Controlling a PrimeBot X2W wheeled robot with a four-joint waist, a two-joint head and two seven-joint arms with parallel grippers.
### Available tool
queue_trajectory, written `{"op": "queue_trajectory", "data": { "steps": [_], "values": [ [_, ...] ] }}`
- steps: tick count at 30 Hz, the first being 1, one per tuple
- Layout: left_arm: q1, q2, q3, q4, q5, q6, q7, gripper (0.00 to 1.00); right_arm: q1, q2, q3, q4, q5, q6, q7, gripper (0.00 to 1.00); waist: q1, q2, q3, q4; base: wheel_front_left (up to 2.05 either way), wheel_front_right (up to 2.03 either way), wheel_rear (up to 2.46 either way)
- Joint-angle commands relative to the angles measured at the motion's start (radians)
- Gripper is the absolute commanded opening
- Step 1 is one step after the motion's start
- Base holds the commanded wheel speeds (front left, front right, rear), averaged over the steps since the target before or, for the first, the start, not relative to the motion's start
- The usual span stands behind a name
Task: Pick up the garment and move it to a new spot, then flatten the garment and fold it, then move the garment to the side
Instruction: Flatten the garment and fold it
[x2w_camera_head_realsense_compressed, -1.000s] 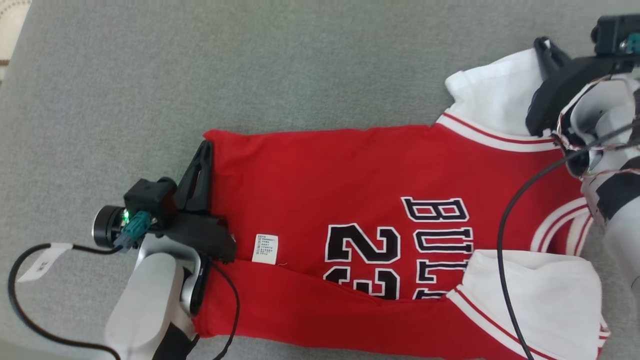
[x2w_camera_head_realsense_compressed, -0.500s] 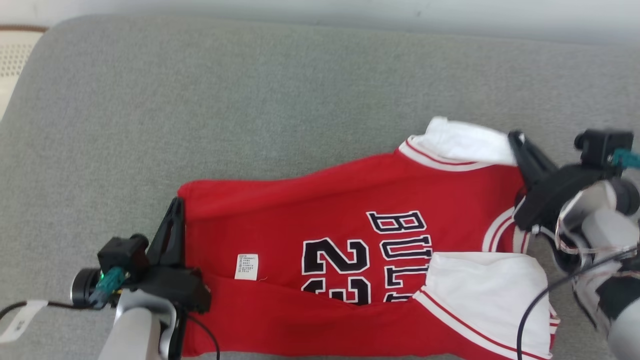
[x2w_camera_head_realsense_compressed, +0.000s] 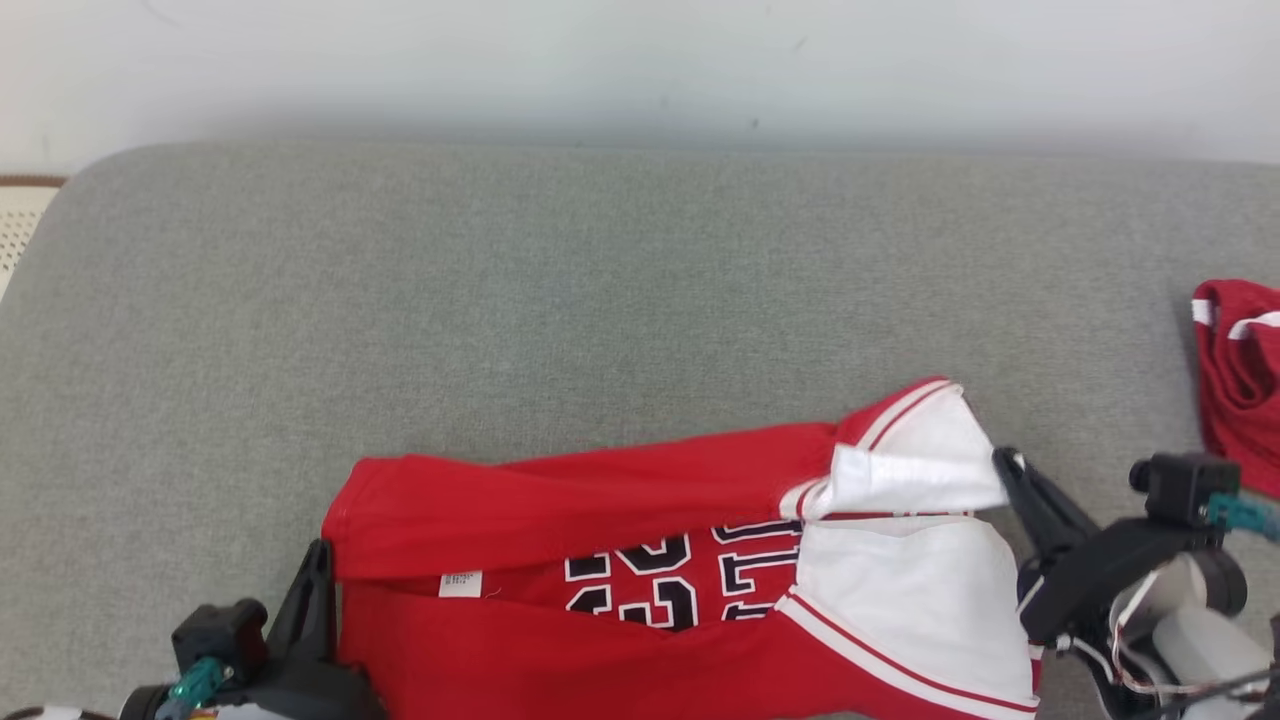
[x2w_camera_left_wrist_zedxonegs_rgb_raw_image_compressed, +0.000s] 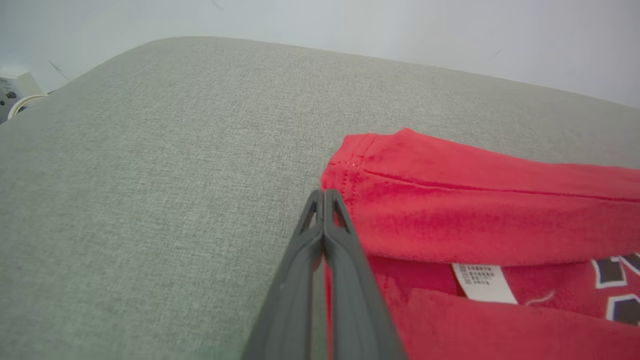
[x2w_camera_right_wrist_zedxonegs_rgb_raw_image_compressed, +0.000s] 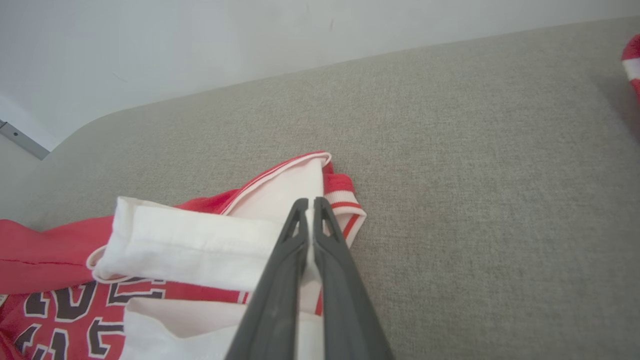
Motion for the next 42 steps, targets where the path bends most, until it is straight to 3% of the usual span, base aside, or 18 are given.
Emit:
{"op": "queue_trajectory", "data": {
  "steps": [1, 10, 28, 29, 30, 31, 32, 42],
  "values": [
    [0.023, 0.005, 0.010, 0.000, 0.009, -0.002, 0.000, 0.00, 0.027, 0.005, -0.008, -0.010, 0.006, -0.001, -0.001, 0.00, 0.0003, 0.0001, -0.019, -0.014, 0.00, 0.00, 0.00],
    [0.114, -0.003, 0.039, -0.039, 0.015, 0.000, 0.000, 0.00, 0.166, 0.045, -0.082, -0.080, -0.031, -0.001, 0.002, 0.00, 0.0003, 0.0001, -0.063, -0.019, 0.00, 0.00, 0.00],
    [0.174, -0.006, 0.001, -0.054, -0.026, 0.021, 0.000, 0.00, 0.259, 0.090, -0.168, -0.118, -0.092, -0.001, 0.040, 0.00, 0.0003, 0.0001, -0.072, -0.017, 0.00, 0.00, 0.00],
    [0.179, -0.006, 0.001, -0.053, -0.025, 0.021, 0.000, 0.05, 0.265, 0.092, -0.171, -0.114, -0.093, -0.001, 0.047, 0.18, 0.0003, 0.0001, -0.074, -0.017, 0.00, 0.00, 0.00],
    [0.185, -0.006, 0.000, -0.048, -0.023, 0.025, 0.000, 0.35, 0.272, 0.095, -0.176, -0.109, -0.094, -0.001, 0.053, 0.54, 0.0003, 0.0001, -0.075, -0.017, 0.00, 0.00, 0.00],
    [0.190, -0.006, 0.001, -0.046, -0.023, 0.030, 0.000, 0.82, 0.276, 0.094, -0.180, -0.107, -0.101, -0.001, 0.054, 1.00, 0.0003, 0.0001, -0.076, -0.017, 0.00, 0.00, 0.00],
    [0.192, -0.006, 0.002, -0.048, -0.022, 0.037, 0.000, 1.00, 0.279, 0.097, -0.186, -0.105, -0.104, -0.001, 0.051, 1.00, 0.0003, 0.0001, -0.077, -0.017, 0.00, 0.00, 0.00],
    [0.266, -0.006, 0.019, -0.142, -0.025, 0.097, 0.000, 1.00, 0.294, 0.120, -0.308, -0.100, -0.171, -0.001, -0.036, 1.00, 0.0003, 0.0001, -0.080, -0.007, 0.00, 0.00, 0.00]
  ]
}}
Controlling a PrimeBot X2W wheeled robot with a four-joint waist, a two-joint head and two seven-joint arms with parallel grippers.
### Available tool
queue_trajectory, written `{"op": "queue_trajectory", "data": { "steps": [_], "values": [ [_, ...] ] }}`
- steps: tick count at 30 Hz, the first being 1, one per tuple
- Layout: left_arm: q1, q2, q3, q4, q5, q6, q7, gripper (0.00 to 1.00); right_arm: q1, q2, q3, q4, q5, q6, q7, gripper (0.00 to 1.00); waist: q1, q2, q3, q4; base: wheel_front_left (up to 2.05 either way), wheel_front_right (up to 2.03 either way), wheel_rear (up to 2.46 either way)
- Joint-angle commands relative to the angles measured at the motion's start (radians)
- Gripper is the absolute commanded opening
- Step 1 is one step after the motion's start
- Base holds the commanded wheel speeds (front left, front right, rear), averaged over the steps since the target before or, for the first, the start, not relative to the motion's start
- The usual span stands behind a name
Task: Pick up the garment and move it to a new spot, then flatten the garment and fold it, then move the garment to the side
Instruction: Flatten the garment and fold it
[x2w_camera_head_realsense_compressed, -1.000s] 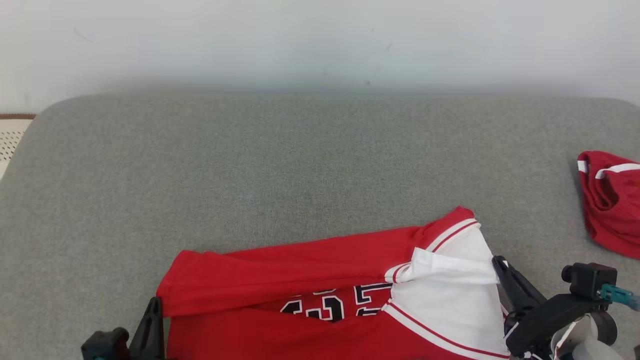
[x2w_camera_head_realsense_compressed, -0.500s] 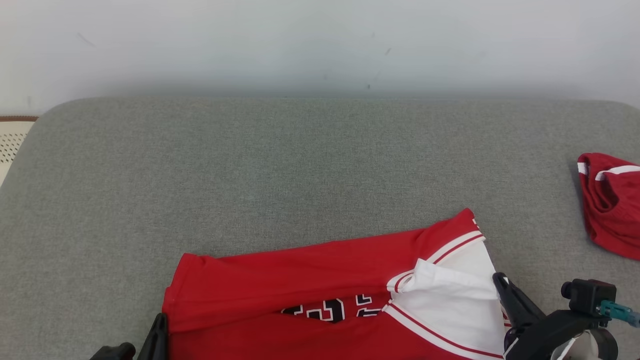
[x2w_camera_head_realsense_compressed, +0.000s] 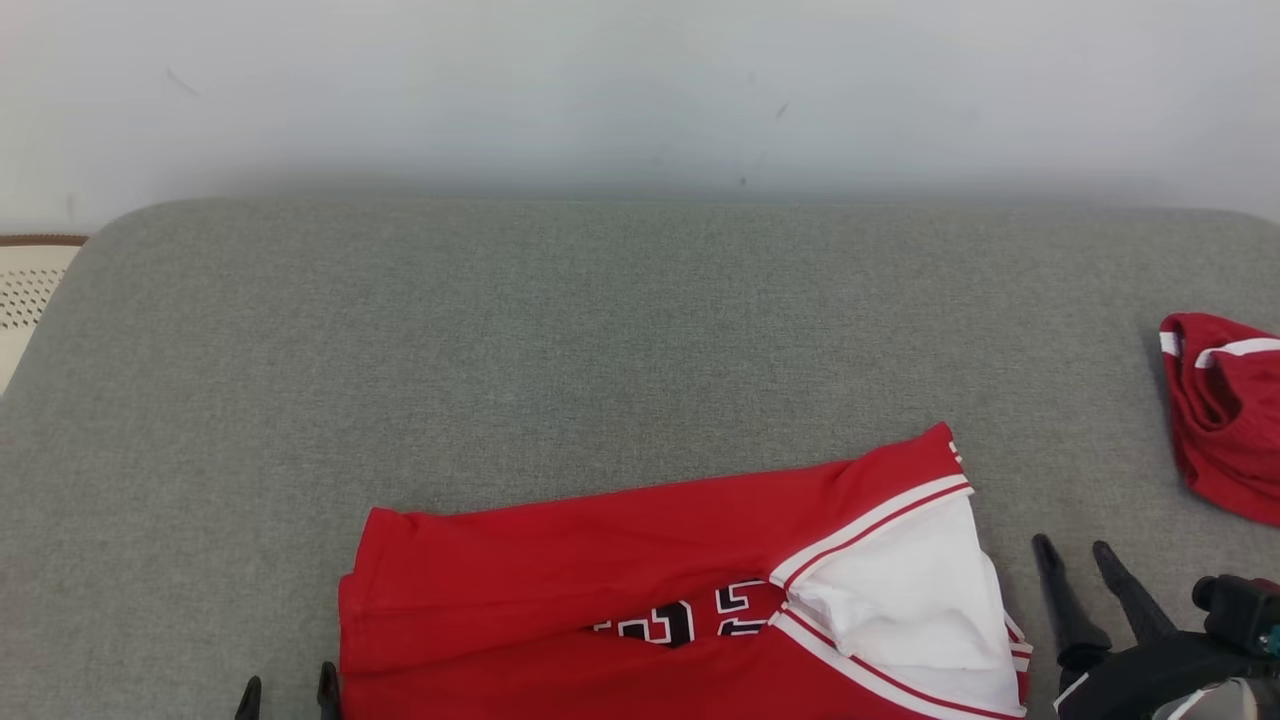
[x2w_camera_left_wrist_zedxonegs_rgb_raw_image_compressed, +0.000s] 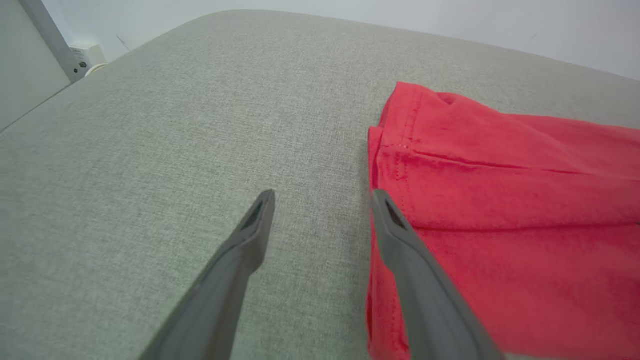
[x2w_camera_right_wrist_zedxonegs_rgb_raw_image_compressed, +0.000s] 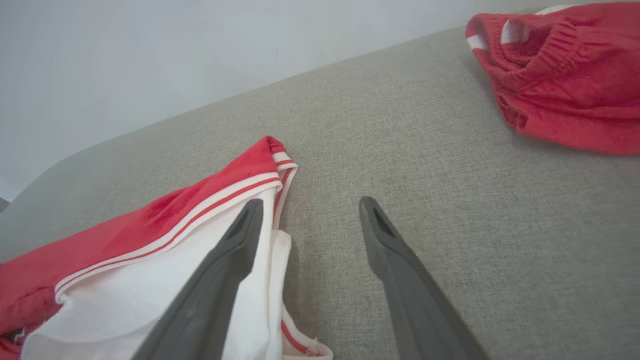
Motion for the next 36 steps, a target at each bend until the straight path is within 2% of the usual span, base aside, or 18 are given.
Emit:
{"op": "queue_trajectory", "data": {
  "steps": [1, 10, 18, 24, 33, 34, 35, 36],
  "values": [
    [0.014, 0.001, -0.001, -0.012, 0.000, 0.008, 0.000, 1.00, -0.007, 0.015, -0.015, 0.007, -0.026, -0.001, -0.017, 1.00, 0.0000, 0.0000, 0.000, 0.005, 0.00, 0.00, 0.00],
    [0.017, 0.001, -0.028, -0.061, 0.011, 0.022, 0.000, 1.00, -0.074, 0.086, -0.023, 0.110, -0.152, -0.001, -0.031, 1.00, 0.0000, 0.0000, 0.005, 0.035, 0.00, 0.00, 0.00],
    [0.011, 0.001, -0.044, -0.073, 0.014, 0.022, 0.000, 1.00, -0.127, 0.125, -0.013, 0.239, -0.192, -0.001, -0.039, 1.00, 0.0000, 0.0000, 0.017, 0.059, 0.00, 0.00, 0.00],
    [0.001, 0.001, -0.054, -0.078, 0.014, 0.022, 0.000, 1.00, -0.160, 0.154, 0.009, 0.335, -0.172, -0.001, -0.010, 1.00, 0.0000, 0.0000, 0.031, 0.072, 0.00, 0.00, 0.00],
    [-0.004, 0.001, -0.062, -0.076, 0.012, 0.015, 0.000, 1.00, -0.168, 0.187, 0.104, 0.418, -0.110, 0.003, 0.024, 1.00, 0.0000, 0.0000, 0.040, 0.088, 0.00, 0.00, 0.00],
    [-0.004, 0.001, -0.062, -0.076, 0.013, 0.014, 0.000, 1.00, -0.167, 0.191, 0.114, 0.422, -0.100, 0.003, 0.025, 0.98, 0.0000, 0.0000, 0.041, 0.089, 0.00, 0.00, 0.00],
    [-0.004, 0.001, -0.062, -0.075, 0.013, 0.016, 0.000, 1.00, -0.168, 0.194, 0.130, 0.427, -0.094, 0.004, 0.032, 0.71, 0.0000, 0.0000, 0.041, 0.090, 0.00, 0.00, 0.00],
    [-0.004, 0.001, -0.061, -0.075, 0.014, 0.015, 0.000, 1.00, -0.170, 0.196, 0.141, 0.429, -0.087, 0.005, 0.033, 0.48, 0.0000, 0.0000, 0.041, 0.091, 0.00, 0.00, 0.00]
  ]
}}
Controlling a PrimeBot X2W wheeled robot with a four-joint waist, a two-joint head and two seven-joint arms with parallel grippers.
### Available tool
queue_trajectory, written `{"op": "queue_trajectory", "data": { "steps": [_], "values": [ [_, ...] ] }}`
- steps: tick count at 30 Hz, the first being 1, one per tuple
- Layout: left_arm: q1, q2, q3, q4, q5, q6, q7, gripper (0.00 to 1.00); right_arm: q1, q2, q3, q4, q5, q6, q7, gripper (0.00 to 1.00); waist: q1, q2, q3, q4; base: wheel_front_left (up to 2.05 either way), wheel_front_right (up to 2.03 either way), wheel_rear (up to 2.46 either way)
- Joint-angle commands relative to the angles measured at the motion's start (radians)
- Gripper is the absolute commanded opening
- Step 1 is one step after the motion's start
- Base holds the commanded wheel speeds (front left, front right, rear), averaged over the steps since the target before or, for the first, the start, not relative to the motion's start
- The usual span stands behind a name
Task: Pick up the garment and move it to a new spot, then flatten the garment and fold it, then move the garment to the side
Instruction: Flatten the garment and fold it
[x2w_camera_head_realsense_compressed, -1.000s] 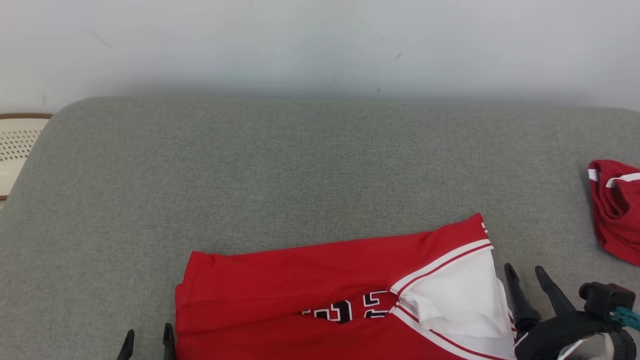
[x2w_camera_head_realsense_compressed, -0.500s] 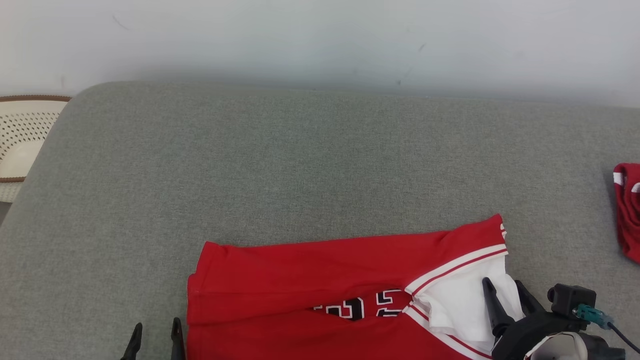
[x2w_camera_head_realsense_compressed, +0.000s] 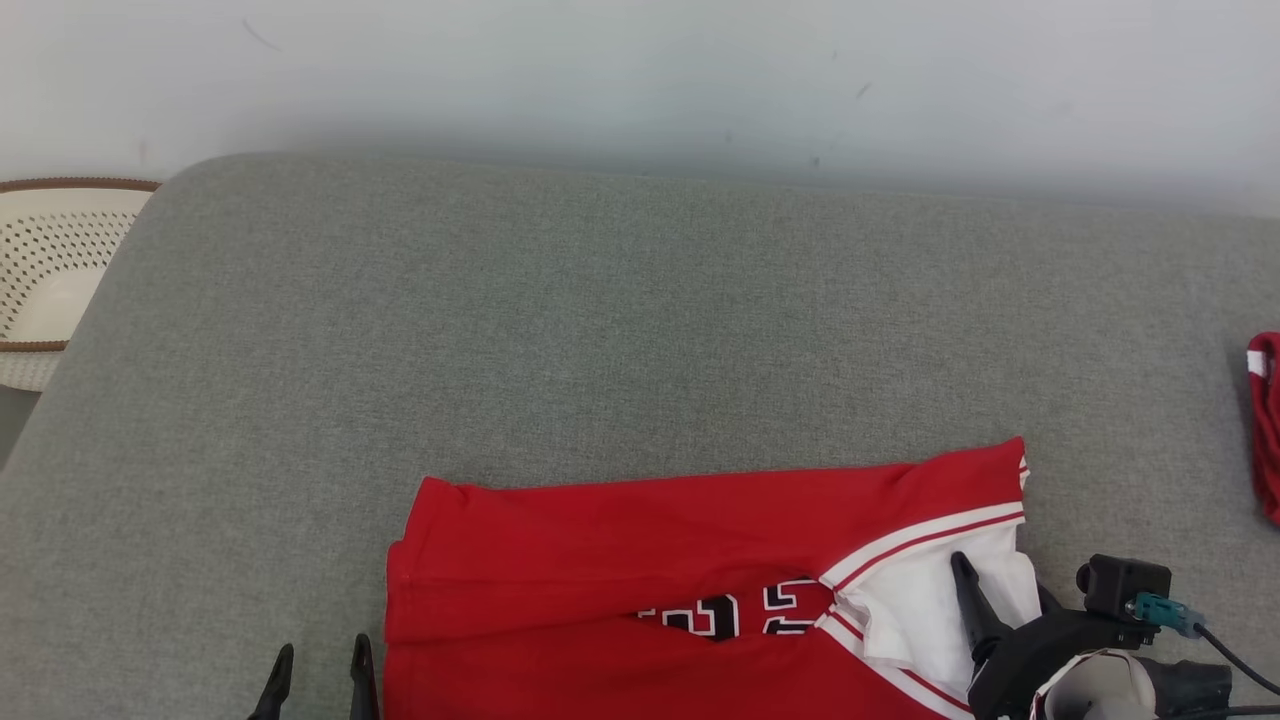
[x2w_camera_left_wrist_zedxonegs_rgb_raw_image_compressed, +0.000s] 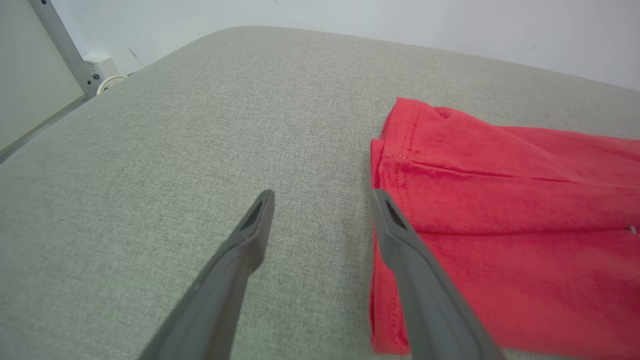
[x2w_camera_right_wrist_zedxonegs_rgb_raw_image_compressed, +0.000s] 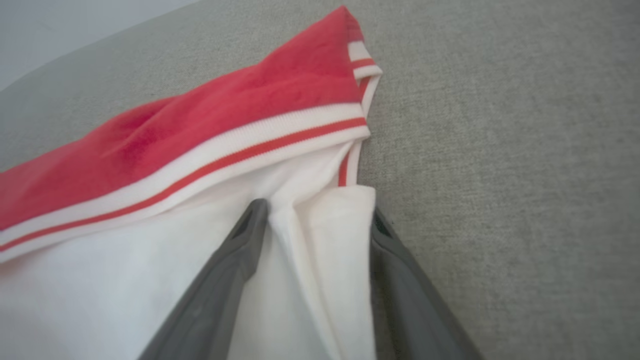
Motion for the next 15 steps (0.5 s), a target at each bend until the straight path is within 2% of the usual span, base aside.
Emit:
{"op": "queue_trajectory", "data": {
  "steps": [1, 3, 15],
  "values": [
    [-0.003, 0.001, 0.000, 0.003, 0.005, 0.000, 0.000, 1.00, 0.035, 0.052, 0.045, 0.033, 0.011, 0.013, 0.039, 0.31, 0.0001, 0.0000, 0.000, 0.001, 0.00, 0.00, 0.00],
    [-0.003, 0.001, -0.002, 0.004, 0.003, -0.003, 0.000, 1.00, 0.029, 0.048, 0.059, 0.039, 0.020, 0.013, 0.027, 0.00, 0.0001, 0.0000, -0.001, 0.004, 0.00, 0.00, 0.00],
    [0.011, 0.001, -0.016, -0.023, 0.000, -0.009, 0.000, 1.00, -0.031, -0.037, 0.015, 0.076, 0.052, 0.005, -0.080, 0.00, 0.0001, 0.0000, -0.024, -0.018, 0.00, 0.00, 0.00]
  ]
}}
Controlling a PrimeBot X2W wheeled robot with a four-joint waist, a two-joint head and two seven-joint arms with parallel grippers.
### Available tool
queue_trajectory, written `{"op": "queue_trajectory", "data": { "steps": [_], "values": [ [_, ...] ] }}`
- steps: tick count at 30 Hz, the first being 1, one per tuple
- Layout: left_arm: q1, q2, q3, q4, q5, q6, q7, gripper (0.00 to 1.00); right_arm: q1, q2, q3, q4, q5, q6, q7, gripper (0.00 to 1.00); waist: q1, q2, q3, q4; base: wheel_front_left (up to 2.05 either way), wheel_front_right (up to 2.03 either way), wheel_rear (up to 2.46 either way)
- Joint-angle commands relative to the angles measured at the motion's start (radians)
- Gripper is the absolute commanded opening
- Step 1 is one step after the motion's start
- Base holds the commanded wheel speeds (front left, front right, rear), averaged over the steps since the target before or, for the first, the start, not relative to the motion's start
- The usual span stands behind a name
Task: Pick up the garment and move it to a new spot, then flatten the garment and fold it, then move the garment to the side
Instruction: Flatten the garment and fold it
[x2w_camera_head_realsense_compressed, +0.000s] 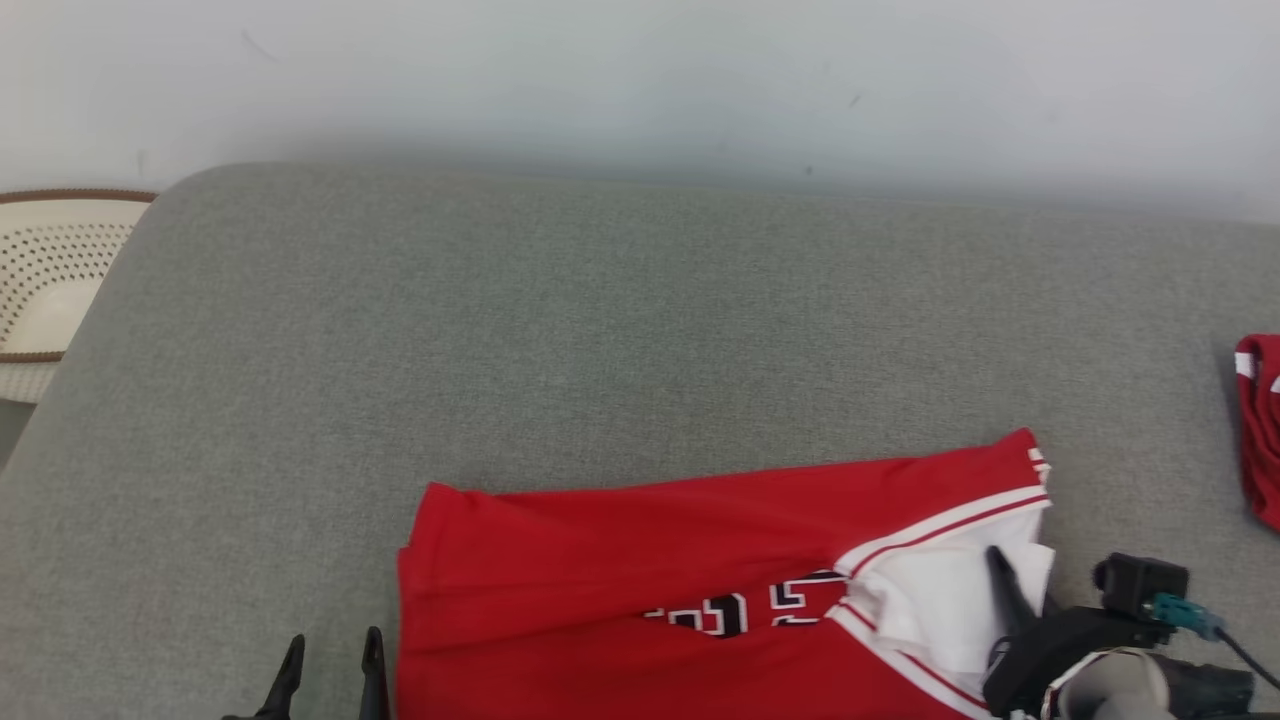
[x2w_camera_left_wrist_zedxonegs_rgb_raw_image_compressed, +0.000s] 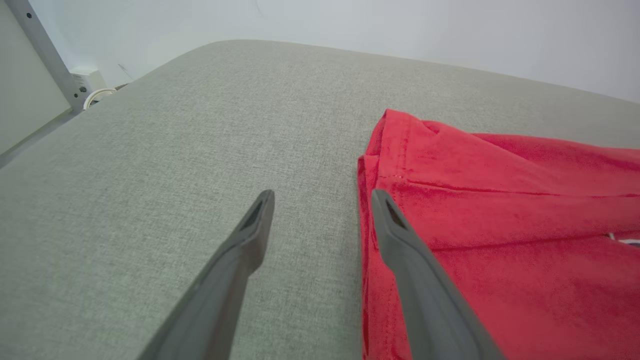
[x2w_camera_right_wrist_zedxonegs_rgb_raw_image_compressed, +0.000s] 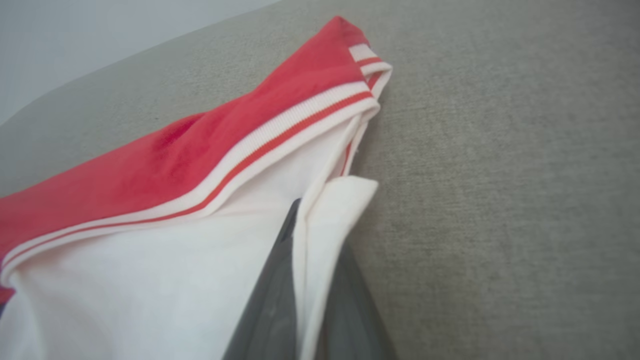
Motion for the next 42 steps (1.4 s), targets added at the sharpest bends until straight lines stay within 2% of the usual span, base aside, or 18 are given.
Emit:
{"op": "queue_trajectory", "data": {
  "steps": [1, 12, 21, 24, 31, 42],
  "values": [
    [0.011, 0.000, -0.005, -0.004, 0.000, -0.004, 0.000, 1.00, 0.002, -0.026, -0.014, 0.018, 0.005, -0.005, -0.007, 0.00, -0.0001, -0.0002, -0.008, -0.010, 0.00, 0.00, 0.00],
    [0.004, 0.001, -0.031, -0.003, -0.009, 0.000, 0.000, 1.00, -0.055, -0.111, -0.057, 0.044, -0.009, -0.003, -0.021, 0.00, -0.0001, -0.0002, -0.017, -0.068, 0.00, 0.00, 0.00],
    [-0.007, 0.000, -0.043, -0.005, -0.022, -0.002, 0.000, 1.00, -0.112, -0.169, -0.057, -0.001, -0.059, -0.003, -0.009, 0.00, -0.0001, -0.0002, -0.017, -0.114, 0.00, 0.00, 0.00],
    [-0.013, 0.000, -0.053, -0.007, -0.028, 0.001, 0.000, 1.00, -0.130, -0.170, -0.058, -0.025, -0.074, -0.003, 0.001, 0.00, -0.0001, -0.0002, -0.018, -0.120, 0.00, 0.00, 0.00],
    [-0.008, 0.001, -0.061, -0.005, -0.038, 0.000, 0.000, 1.00, -0.118, -0.146, -0.001, -0.193, -0.098, -0.003, 0.042, 0.00, -0.0001, -0.0002, -0.023, -0.121, 0.00, 0.00, 0.00],
    [-0.008, 0.000, -0.070, -0.010, -0.046, -0.006, 0.000, 1.00, -0.032, -0.107, 0.182, -0.593, -0.021, -0.003, 0.277, 0.00, -0.0001, -0.0002, -0.026, -0.085, 0.00, 0.00, 0.00]
  ]
}}
